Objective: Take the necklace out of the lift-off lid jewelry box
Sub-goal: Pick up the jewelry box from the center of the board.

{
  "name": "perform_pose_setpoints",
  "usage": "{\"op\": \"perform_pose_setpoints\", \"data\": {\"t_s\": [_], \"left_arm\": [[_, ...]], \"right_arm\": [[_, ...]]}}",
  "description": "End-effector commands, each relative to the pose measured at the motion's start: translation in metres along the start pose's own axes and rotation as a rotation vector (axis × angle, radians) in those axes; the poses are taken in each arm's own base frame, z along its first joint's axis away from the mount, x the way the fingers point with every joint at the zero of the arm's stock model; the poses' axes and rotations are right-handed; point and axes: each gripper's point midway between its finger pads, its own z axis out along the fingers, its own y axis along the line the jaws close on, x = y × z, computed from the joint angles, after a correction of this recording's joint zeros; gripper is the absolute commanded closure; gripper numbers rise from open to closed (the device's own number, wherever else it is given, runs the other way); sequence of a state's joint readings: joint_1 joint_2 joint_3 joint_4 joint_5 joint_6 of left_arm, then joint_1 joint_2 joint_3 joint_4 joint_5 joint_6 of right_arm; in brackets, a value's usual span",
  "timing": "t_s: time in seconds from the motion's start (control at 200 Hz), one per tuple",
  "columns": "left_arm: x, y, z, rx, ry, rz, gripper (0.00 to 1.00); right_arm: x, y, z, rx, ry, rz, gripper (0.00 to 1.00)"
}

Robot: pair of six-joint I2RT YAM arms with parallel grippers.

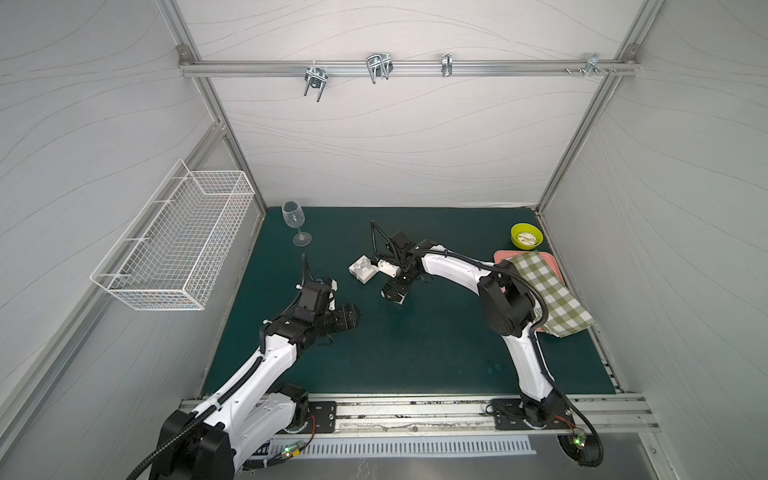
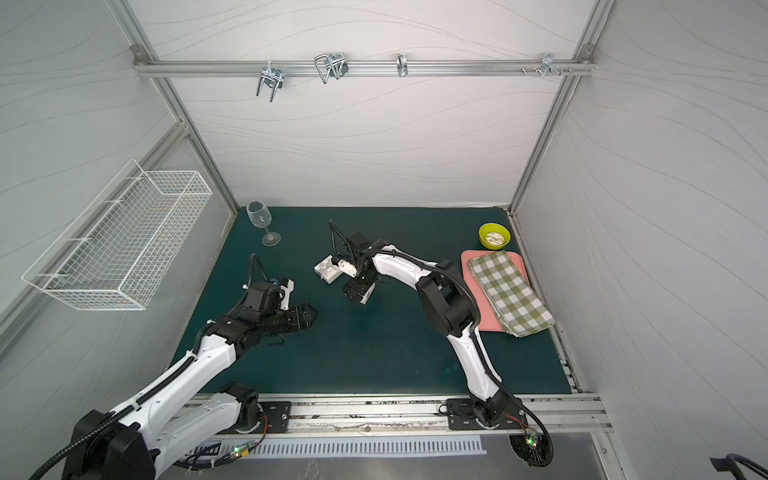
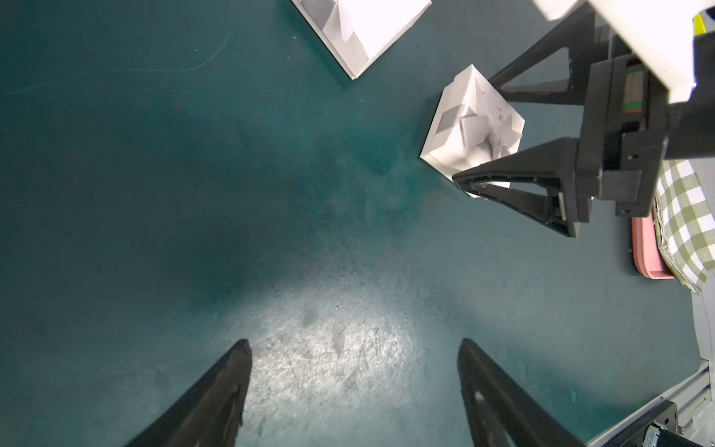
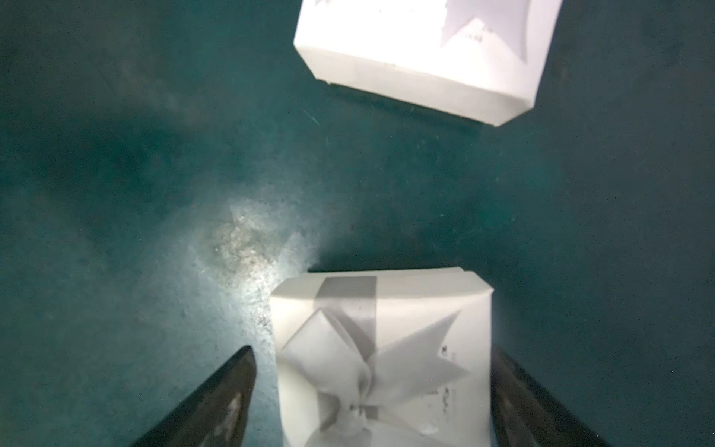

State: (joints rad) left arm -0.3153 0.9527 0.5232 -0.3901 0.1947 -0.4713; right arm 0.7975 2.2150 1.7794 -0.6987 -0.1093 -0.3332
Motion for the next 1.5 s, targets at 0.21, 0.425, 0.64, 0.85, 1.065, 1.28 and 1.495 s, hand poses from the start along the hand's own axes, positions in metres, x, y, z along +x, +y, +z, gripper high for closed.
{"op": "perform_pose_setpoints", "data": {"t_s": [0.21, 0.425, 0.64, 0.85, 1.065, 1.28, 1.495], "left_arm": [[-0.002, -0.009, 0.000, 0.042, -0.004, 0.019, 0.21], [-0.001, -0.021, -0.004, 0.081, -0.020, 0.060, 0.26], [0.005, -0.039, -0.005, 0.110, -0.029, 0.156, 0.31], [0.007, -0.085, -0.010, 0.183, -0.170, 0.454, 0.31], [0.024, -0.149, -0.020, 0.388, -0.439, 0.890, 0.16], [0.030, -0.184, -0.014, 0.483, -0.500, 1.052, 0.01], [0.025, -0.203, -0.009, 0.545, -0.532, 1.022, 0.02]], "right_arm": [[0.018, 0.022, -0.012, -0.076, 0.030, 0.026, 0.19], [0.035, 0.035, -0.025, -0.102, 0.035, 0.065, 0.27], [0.053, 0.050, -0.042, -0.139, 0.020, 0.121, 0.32], [0.082, 0.046, -0.081, -0.186, -0.003, 0.324, 0.32], [0.107, 0.036, -0.135, -0.238, -0.077, 0.541, 0.32], [0.124, 0.049, -0.160, -0.282, -0.091, 0.646, 0.33], [0.117, 0.071, -0.174, -0.382, -0.147, 0.699, 0.34]]}}
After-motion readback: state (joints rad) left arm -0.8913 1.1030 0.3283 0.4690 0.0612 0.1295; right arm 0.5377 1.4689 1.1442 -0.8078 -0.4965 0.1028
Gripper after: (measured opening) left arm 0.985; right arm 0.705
